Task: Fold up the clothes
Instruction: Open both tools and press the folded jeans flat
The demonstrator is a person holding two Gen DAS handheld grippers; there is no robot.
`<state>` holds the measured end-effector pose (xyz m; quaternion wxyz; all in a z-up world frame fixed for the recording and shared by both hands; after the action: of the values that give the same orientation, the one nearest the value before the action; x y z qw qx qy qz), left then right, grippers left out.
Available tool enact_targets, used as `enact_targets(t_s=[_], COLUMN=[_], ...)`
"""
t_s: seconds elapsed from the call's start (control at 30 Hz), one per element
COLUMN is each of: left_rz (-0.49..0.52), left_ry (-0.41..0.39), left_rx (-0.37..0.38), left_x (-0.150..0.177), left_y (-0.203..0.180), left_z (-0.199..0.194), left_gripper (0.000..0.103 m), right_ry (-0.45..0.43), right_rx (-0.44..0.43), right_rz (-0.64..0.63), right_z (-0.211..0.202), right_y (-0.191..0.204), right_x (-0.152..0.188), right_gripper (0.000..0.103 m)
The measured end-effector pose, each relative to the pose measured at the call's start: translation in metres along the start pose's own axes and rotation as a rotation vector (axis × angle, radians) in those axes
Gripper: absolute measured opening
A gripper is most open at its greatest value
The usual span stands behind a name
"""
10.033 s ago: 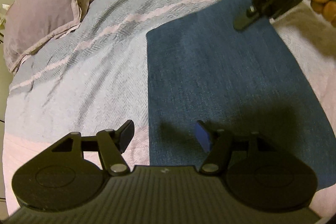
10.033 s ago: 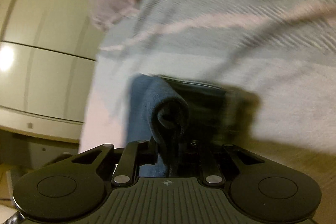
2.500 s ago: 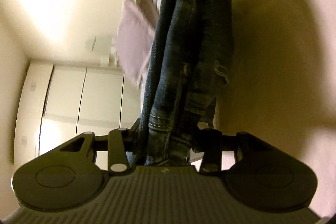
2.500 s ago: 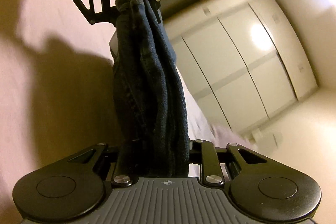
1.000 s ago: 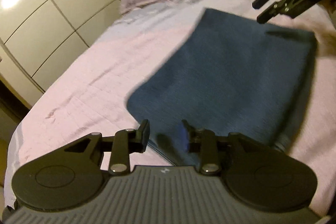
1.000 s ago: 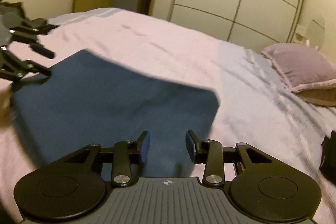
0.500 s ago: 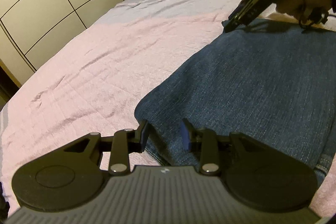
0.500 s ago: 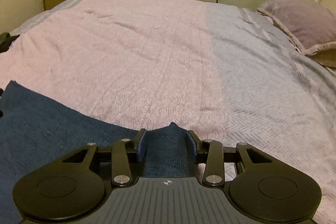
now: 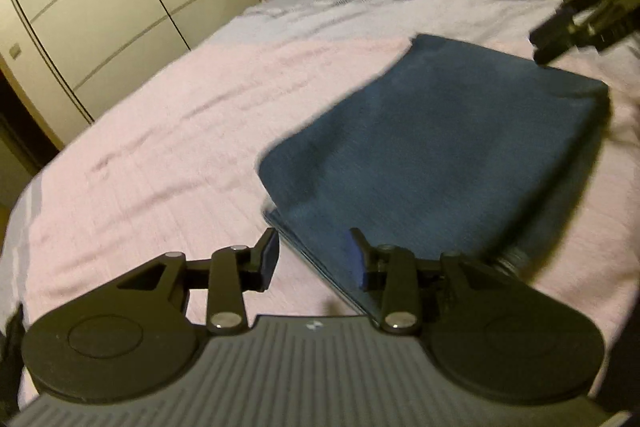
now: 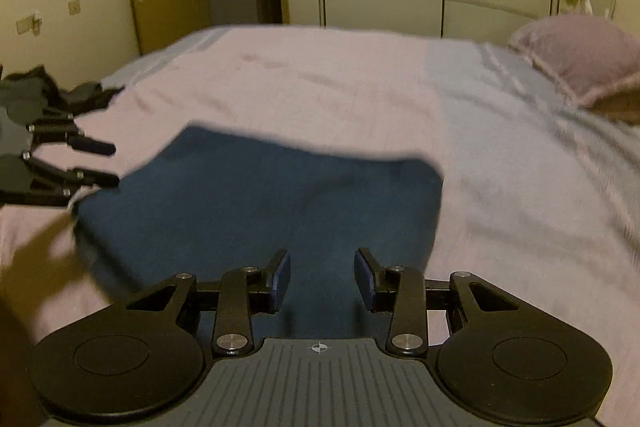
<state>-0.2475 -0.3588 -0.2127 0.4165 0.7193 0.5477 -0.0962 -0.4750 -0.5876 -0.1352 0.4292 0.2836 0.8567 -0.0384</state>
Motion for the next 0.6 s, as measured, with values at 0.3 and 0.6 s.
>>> enact_targets(t_s=[0.3,0.6], left_rz=[-0.009,0.005], left_ry=[0.027,0.027], left_rx=[-0.065,-0.079], left_x=[0.004,0.004], left_y=[-0.016,-0.018], left_z=[0.004,0.007], left_gripper=[0.028,0.028], right_ry=[0.000,0.022], right_rx=[0.046,0.055], right_rz=[0.086,0.070], right_z=[-0.016,-0.009], right_y=[0.008,0.012], right_x=[0.044,0.052], right_gripper=[0.039,0.039])
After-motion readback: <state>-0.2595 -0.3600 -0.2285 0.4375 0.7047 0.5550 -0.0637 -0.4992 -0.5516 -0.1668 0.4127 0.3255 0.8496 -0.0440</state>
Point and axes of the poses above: each gripper's, at about its wrist camera, not at the fingertips, and z roughly the way its jaws point, y to its left, x to its underside, the point moved 3 cm from there along z, roughly the way its jaws point, and after that the axes turned 8 degrees about z, right-handed, at the moved point
